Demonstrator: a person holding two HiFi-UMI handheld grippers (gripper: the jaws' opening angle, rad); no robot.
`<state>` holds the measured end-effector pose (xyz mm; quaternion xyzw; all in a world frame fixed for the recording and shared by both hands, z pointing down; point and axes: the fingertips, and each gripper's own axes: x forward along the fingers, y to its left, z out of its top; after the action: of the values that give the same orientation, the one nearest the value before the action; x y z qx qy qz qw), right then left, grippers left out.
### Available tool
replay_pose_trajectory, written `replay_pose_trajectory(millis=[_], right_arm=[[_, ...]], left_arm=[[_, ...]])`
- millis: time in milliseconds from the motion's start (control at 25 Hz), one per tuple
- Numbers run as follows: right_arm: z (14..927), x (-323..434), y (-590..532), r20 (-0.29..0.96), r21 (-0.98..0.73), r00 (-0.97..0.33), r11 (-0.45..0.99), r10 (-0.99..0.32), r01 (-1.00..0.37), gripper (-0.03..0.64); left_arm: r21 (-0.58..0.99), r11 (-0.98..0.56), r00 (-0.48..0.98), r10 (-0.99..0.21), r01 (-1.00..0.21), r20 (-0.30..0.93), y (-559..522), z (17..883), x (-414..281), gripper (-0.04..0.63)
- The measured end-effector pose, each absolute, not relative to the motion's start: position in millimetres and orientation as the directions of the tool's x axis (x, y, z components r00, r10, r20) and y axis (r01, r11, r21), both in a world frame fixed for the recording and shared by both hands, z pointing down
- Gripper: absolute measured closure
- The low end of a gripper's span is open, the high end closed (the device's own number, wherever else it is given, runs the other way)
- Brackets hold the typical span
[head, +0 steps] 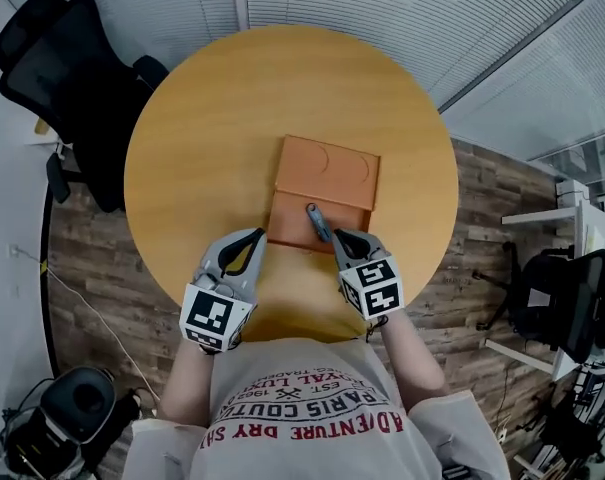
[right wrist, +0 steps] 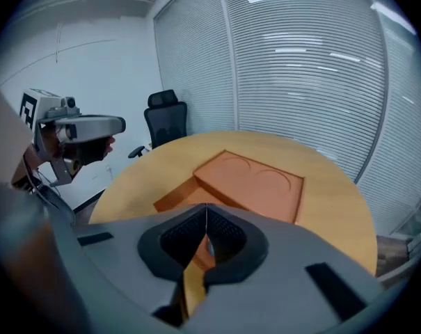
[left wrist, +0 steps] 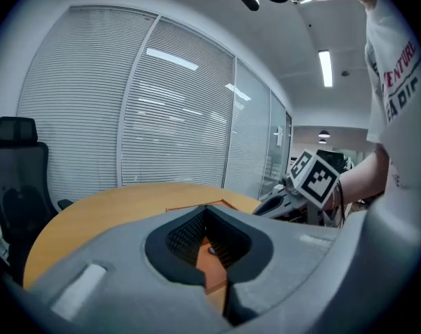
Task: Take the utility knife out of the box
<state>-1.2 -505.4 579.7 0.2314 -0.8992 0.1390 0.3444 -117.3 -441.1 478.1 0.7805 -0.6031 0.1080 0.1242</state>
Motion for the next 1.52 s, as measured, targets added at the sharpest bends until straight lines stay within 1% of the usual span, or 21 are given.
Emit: replay_pose_trajectory(millis=[40, 80, 120, 320, 400, 560, 640, 720, 840, 1160, 1520], right_arm=[[592, -6, -508, 0.704, -0.098, -0.651, 0.868, -0.285, -0.486, 0.596], [606, -11, -510, 0.724, -0.105, -0.642, 0.88, -0.252, -0.464, 0.539], [618, -15, -514, 0.745, -0.107, -0.628, 0.889, -0.225, -0.446, 0.512], [664, -25, -525, 0.819, -0.112, -0.557, 0.912, -0.14, -0.394, 0.466], [677, -28, -526, 0.846, -0.101, -0.519, 0.918, -0.124, -0.385, 0.454], [697, -31, -530, 0.903, -0.063, -0.415, 0.918, -0.115, -0.391, 0.465], [704, -34, -529, 0.918, -0.089, -0.388, 0.908, -0.084, -0.409, 0.437], [707, -36, -530, 0.928, -0.094, -0.364, 0.904, -0.071, -0.416, 0.434], [708, -38, -532, 0.939, -0.047, -0.332, 0.921, -0.091, -0.386, 0.468], [710, -42, -531, 0.934, -0.032, -0.342, 0.93, -0.103, -0.367, 0.477], [704, -37, -526, 0.93, -0.047, -0.354, 0.923, -0.099, -0.383, 0.485]], left_arm=[[0.067, -0.228, 0.238, -0.914, -0.971, 0.329, -443, 483, -119, 0.6], [0.071, -0.217, 0.228, -0.912, -0.974, 0.34, -444, 487, -121, 0.6], [0.075, -0.206, 0.219, -0.91, -0.976, 0.351, -446, 492, -123, 0.6], [0.103, -0.16, 0.188, -0.901, -0.982, 0.391, -449, 512, -125, 0.6], [0.119, -0.148, 0.184, -0.899, -0.982, 0.397, -448, 517, -127, 0.6], [0.132, -0.124, 0.168, -0.896, -0.983, 0.411, -447, 525, -132, 0.6], [0.135, -0.111, 0.158, -0.895, -0.985, 0.418, -446, 528, -136, 0.6], [0.136, -0.101, 0.15, -0.893, -0.986, 0.425, -445, 531, -140, 0.6], [0.139, -0.086, 0.139, -0.891, -0.986, 0.432, -443, 534, -146, 0.6], [0.14, -0.083, 0.136, -0.888, -0.987, 0.439, -437, 537, -151, 0.6], [0.122, -0.086, 0.13, -0.895, -0.989, 0.427, -427, 525, -152, 0.6]])
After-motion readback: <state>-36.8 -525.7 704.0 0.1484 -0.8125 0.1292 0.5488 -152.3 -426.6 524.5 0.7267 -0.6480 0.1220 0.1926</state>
